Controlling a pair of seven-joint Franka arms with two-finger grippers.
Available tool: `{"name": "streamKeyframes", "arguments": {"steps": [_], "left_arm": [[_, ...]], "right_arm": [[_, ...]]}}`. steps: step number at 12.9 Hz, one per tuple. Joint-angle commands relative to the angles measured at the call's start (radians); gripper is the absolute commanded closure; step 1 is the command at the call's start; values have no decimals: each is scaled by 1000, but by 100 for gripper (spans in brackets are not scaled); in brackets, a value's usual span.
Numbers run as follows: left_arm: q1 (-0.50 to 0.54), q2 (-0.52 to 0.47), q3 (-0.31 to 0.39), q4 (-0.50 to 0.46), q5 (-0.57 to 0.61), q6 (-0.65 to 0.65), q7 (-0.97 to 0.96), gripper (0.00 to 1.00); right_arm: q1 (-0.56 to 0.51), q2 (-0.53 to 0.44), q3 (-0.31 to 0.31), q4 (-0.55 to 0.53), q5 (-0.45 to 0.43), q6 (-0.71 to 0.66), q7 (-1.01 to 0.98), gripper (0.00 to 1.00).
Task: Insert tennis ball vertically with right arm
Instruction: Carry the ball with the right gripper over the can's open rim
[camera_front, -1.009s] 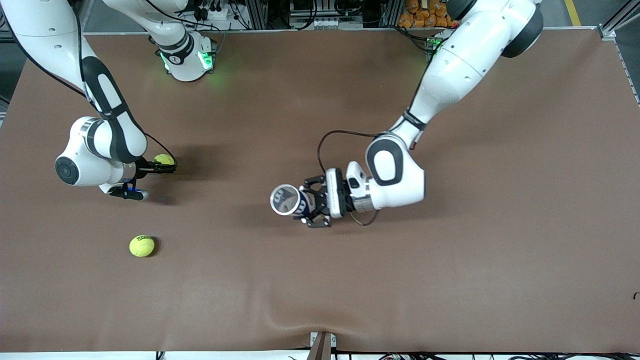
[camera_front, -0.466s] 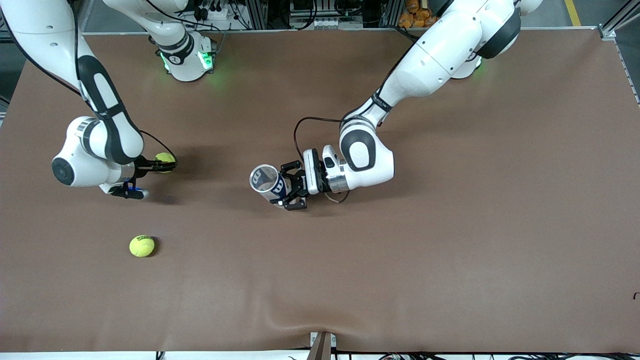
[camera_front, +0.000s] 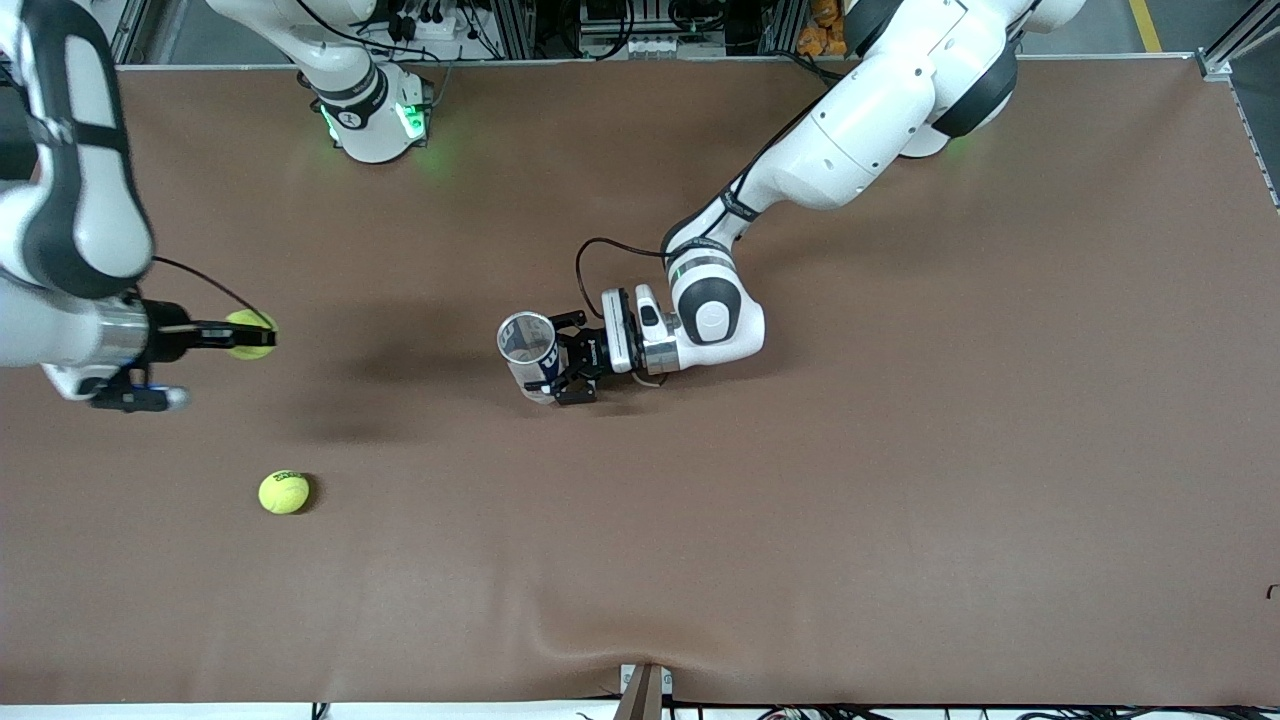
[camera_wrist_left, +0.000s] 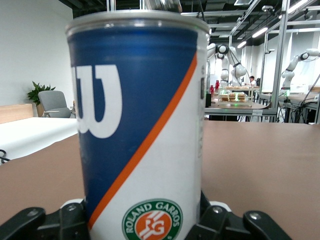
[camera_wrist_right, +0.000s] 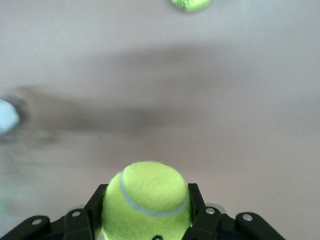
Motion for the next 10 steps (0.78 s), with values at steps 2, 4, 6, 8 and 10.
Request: {"name": "streamKeyframes", "arguments": {"steps": [2, 4, 6, 8, 10], "left_arm": [[-15, 14, 1, -10, -47, -34, 37, 29], [-13, 11, 1, -21, -47, -34, 36, 27], [-16, 13, 1, -30, -50, -29, 28, 28], [-16, 8, 1, -49, -50, -12, 27, 28], [-16, 8, 1, -56, -50, -3, 24, 28]], "right_arm": [[76, 6, 17, 113, 15, -34, 151, 72], [154, 2, 16, 142, 14, -23, 266, 72], [214, 11, 16, 165, 14, 27, 362, 72], [304, 16, 16, 165, 14, 82, 504, 71], [399, 25, 16, 165, 8, 127, 676, 71]]}}
